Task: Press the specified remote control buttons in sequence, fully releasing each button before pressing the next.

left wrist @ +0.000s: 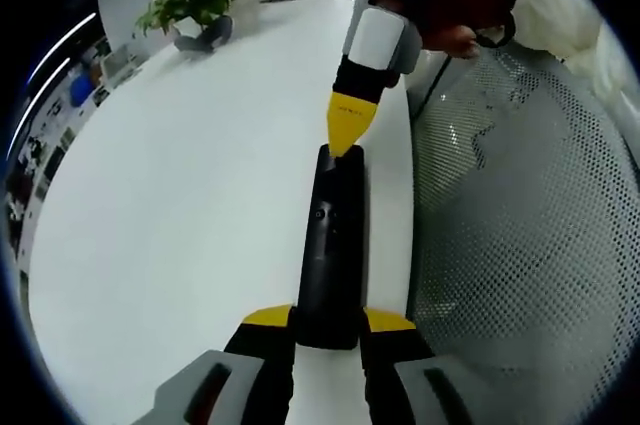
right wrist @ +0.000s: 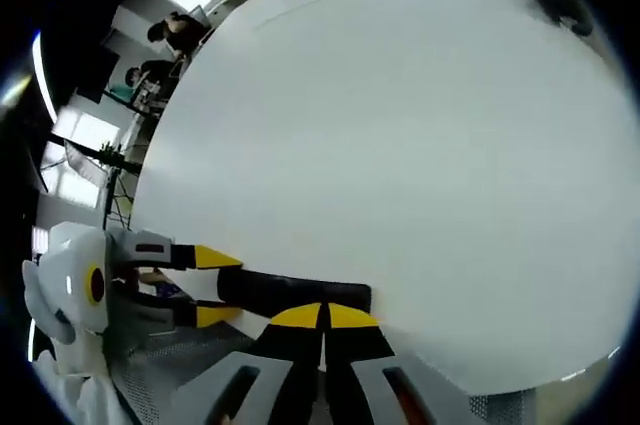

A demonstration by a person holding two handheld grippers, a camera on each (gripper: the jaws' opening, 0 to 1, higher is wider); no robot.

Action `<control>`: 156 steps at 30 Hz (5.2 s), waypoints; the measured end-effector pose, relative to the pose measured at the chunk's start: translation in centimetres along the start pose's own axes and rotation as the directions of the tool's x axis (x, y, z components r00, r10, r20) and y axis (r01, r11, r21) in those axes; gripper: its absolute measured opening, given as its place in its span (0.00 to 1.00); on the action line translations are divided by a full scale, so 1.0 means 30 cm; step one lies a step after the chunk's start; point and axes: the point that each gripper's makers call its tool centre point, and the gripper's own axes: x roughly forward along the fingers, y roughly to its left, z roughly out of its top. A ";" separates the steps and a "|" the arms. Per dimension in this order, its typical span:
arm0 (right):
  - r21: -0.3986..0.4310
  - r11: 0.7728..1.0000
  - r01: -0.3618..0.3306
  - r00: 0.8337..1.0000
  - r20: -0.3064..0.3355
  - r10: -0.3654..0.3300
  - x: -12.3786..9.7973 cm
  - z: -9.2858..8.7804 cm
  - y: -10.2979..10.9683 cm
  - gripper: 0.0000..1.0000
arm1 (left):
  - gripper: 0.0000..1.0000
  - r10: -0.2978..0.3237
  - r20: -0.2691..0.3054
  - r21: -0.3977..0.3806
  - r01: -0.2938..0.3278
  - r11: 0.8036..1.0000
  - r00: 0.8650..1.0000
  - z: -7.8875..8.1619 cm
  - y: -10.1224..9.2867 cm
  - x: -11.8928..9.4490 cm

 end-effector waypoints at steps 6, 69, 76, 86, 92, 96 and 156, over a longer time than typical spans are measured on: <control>-0.014 1.000 0.027 1.000 -0.008 -0.027 0.014 -0.009 -0.008 0.00 | 0.25 -0.001 0.004 -0.002 0.001 1.000 1.000 0.000 0.002 0.000; 0.043 0.999 -0.029 0.999 0.047 0.027 0.034 -0.009 0.021 0.00 | 0.25 0.003 -0.031 0.006 -0.003 1.000 1.000 0.005 0.005 0.001; 0.036 0.999 -0.022 1.000 0.021 0.021 0.037 -0.009 0.018 0.00 | 0.25 0.001 -0.017 0.005 0.000 1.000 1.000 0.003 0.006 0.000; 0.042 0.999 -0.031 0.999 0.042 0.029 0.029 -0.014 0.027 0.00 | 0.25 -0.005 -0.023 0.006 0.005 1.000 1.000 0.004 0.005 0.000; 0.024 0.999 -0.042 0.997 0.067 0.041 0.004 0.024 0.052 0.00 | 0.25 -0.001 -0.024 0.004 0.001 1.000 1.000 0.004 0.004 0.000; -0.002 1.000 -0.020 0.998 0.060 0.020 0.011 0.045 0.044 0.00 | 0.25 -0.004 -0.026 0.007 0.004 1.000 1.000 0.005 0.005 0.000; -0.098 0.995 -0.010 1.000 0.005 0.010 0.031 0.027 0.055 0.00 | 0.25 -0.001 -0.044 0.015 0.001 1.000 0.999 0.007 0.004 -0.002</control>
